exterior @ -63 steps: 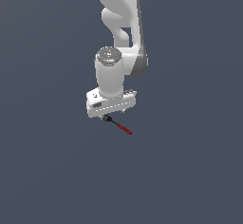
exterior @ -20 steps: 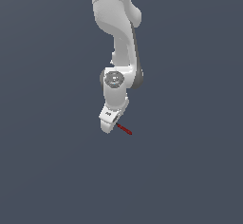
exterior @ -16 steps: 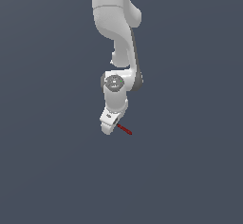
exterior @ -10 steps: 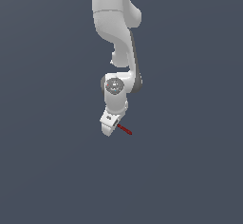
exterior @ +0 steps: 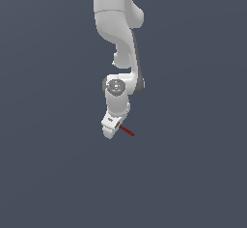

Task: Pick up the object and move it to a goal position.

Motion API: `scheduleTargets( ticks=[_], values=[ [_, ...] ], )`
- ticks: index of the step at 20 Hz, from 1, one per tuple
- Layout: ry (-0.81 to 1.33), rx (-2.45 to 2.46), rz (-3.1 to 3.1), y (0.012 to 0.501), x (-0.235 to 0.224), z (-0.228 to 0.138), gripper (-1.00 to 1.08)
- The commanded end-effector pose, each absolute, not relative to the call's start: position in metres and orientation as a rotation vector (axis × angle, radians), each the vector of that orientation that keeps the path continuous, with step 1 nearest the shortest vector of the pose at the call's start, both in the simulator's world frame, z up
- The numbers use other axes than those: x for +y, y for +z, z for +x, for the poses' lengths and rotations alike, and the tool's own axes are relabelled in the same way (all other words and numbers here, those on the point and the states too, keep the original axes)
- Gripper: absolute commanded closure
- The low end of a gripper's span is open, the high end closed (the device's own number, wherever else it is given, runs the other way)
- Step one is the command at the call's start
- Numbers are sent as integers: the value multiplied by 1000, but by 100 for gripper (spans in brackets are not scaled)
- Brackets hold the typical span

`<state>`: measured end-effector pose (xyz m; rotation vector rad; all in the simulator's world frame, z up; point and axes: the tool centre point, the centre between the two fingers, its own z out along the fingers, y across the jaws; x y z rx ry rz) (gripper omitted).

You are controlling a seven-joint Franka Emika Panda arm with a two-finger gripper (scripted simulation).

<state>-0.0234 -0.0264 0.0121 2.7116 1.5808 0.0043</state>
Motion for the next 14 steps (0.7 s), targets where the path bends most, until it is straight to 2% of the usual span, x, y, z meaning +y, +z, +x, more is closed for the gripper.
scheduleTargets(
  ticks=[1,8,14],
  values=[
    [4,1582,2711,12,-26,-24,108],
    [4,1582,2711,25,-13,-30,108],
    [2,1582,2710,53,16,-42,108]
  ],
)
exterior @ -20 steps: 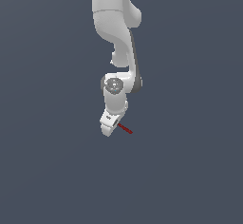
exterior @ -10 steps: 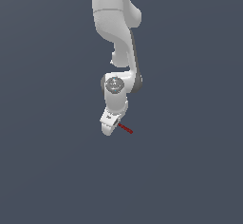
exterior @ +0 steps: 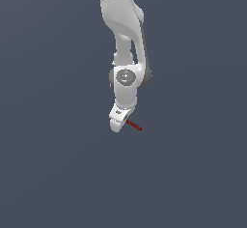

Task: Pick up the object and move it to a goal position.

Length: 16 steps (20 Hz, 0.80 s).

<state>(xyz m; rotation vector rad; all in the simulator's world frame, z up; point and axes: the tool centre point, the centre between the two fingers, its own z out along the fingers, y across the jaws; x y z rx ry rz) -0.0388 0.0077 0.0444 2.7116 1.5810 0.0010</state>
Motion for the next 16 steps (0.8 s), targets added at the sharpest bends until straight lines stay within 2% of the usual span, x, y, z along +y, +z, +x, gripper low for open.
scheduleTargets(
  ticks=[1,16],
  values=[
    [2,1582,2710,59,23,-45,108],
    [-3,1585,2708,180,150,-97,108]
  ],
)
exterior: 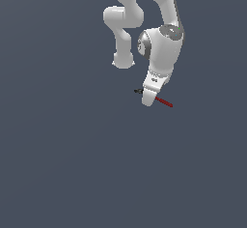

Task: Pick up the object and move it to a goal position.

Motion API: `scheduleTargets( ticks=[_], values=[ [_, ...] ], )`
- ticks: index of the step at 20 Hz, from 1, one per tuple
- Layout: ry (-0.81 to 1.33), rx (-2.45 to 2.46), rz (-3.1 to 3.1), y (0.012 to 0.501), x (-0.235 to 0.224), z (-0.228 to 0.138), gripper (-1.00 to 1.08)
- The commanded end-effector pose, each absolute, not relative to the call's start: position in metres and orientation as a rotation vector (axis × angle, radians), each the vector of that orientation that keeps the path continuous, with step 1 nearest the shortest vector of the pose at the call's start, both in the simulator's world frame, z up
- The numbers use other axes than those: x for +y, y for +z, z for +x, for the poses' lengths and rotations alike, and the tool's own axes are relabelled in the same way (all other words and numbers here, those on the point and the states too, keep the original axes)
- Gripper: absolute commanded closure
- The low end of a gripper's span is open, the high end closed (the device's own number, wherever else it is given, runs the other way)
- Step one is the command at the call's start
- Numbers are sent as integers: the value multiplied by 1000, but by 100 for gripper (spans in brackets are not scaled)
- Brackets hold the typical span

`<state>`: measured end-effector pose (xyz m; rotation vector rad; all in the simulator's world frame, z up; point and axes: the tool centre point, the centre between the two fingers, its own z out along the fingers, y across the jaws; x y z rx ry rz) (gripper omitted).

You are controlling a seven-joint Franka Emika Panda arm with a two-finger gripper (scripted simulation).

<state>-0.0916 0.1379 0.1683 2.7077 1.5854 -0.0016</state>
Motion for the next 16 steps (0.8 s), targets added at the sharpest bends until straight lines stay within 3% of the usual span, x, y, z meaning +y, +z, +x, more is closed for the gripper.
scheduleTargets(
  ticks=[1,8,16],
  values=[
    [-2,1585,2709,188,158,-100,108],
    [-2,1586,2711,229,201,-114,108],
    [0,1585,2713,244,216,-117,108]
  ],
)
